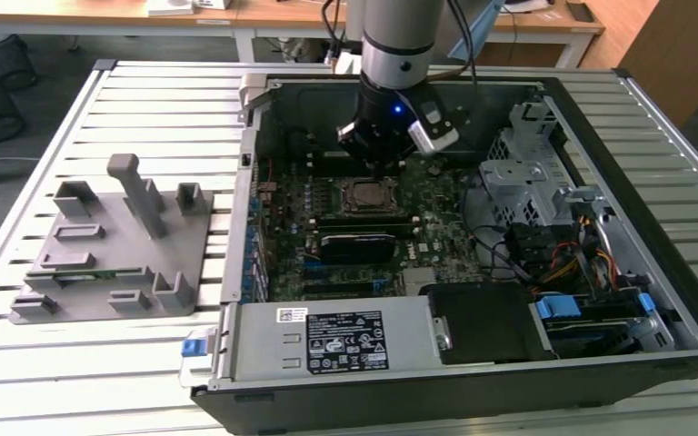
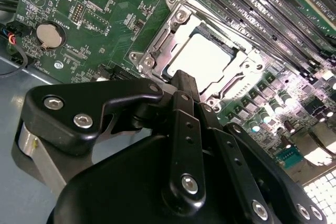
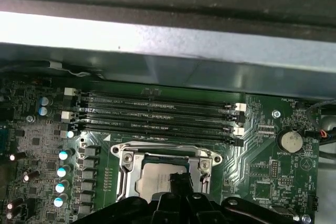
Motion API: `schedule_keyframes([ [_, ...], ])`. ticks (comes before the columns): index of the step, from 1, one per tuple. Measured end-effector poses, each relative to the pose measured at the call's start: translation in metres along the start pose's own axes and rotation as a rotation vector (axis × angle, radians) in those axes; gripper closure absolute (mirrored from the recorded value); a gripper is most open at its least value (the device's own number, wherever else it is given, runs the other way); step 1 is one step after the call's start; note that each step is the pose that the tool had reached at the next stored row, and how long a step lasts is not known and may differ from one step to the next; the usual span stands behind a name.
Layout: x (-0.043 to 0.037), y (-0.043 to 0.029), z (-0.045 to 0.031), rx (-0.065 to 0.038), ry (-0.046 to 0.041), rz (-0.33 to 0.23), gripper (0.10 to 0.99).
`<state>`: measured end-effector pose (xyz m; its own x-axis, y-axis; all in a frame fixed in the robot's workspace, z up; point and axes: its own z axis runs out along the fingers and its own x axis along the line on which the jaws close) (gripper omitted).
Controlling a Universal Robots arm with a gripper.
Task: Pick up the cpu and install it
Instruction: 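Install the second cpu locking lever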
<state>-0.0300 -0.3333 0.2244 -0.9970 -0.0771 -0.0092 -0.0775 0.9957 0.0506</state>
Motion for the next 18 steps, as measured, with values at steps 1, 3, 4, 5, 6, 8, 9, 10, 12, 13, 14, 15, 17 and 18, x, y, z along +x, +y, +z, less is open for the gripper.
schedule_keyframes([
  [1,0.0,-0.0004,-0.0001,0.0,0.0001,0.0,0.98],
  [3,0.0001,-0.0014,-0.0001,0.0,0.0001,0.0,0.98],
  [4,0.0001,-0.0018,-0.0001,0.0,0.0,0.0,0.98],
  [5,0.0002,-0.0023,-0.0001,0.0,0.0,0.0,0.98],
  [6,0.0002,-0.0027,-0.0001,0.0,0.0,0.0,0.98],
  [8,0.0003,-0.0035,-0.0002,0.0,0.0001,0.0,0.98],
  [9,0.0003,-0.004,-0.0002,0.0,0.0001,0.0,0.98],
  [10,0.0003,-0.0045,-0.0002,0.0,0.0,0.0,0.98],
  [12,0.0004,-0.0054,-0.0003,0.0,0.0,0.0,0.98],
  [13,0.0004,-0.0059,-0.0003,0.0,0.0,0.0,0.98],
  [14,0.0005,-0.0063,-0.0003,0.0,0.0,0.0,0.98],
  [15,0.0005,-0.0068,-0.0003,0.0,0.0,0.0,0.98],
  [17,0.0005,-0.0077,-0.0004,0.0,0.0001,0.0,0.98],
  [18,0.0006,-0.0082,-0.0004,0.0,0.0,0.0,0.98],
])
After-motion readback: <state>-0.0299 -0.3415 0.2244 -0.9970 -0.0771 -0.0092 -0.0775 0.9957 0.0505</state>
